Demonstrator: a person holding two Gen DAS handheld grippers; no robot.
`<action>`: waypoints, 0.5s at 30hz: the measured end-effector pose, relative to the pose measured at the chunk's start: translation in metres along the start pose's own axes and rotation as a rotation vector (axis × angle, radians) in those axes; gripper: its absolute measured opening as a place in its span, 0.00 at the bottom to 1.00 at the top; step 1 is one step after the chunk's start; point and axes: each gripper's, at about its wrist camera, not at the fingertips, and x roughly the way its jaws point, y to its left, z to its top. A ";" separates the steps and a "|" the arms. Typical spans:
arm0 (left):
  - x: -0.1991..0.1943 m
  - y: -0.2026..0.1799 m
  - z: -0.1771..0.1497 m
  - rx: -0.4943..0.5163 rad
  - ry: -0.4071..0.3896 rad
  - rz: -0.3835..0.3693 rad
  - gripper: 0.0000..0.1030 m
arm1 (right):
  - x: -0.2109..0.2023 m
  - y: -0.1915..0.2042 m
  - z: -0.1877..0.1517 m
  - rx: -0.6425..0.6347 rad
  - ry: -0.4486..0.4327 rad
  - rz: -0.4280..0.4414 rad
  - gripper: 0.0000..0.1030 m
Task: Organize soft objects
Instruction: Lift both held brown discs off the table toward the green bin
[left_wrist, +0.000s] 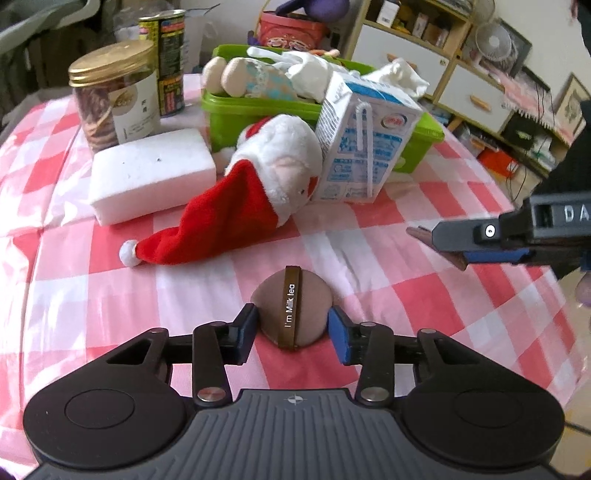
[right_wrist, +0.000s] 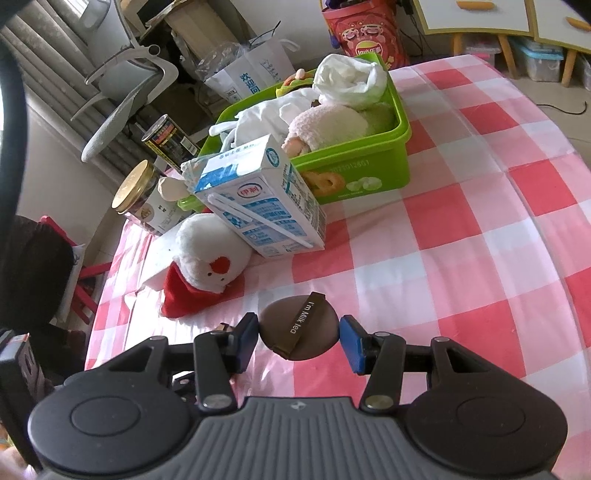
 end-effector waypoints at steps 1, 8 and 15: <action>-0.001 0.002 0.000 -0.013 -0.001 -0.010 0.39 | 0.000 0.000 0.000 0.000 -0.001 0.006 0.24; -0.005 0.021 0.006 -0.132 0.009 -0.077 0.30 | 0.001 0.000 0.003 0.017 -0.002 0.031 0.24; -0.009 0.023 0.008 -0.142 0.000 -0.094 0.13 | 0.003 0.002 0.003 0.007 0.004 0.025 0.24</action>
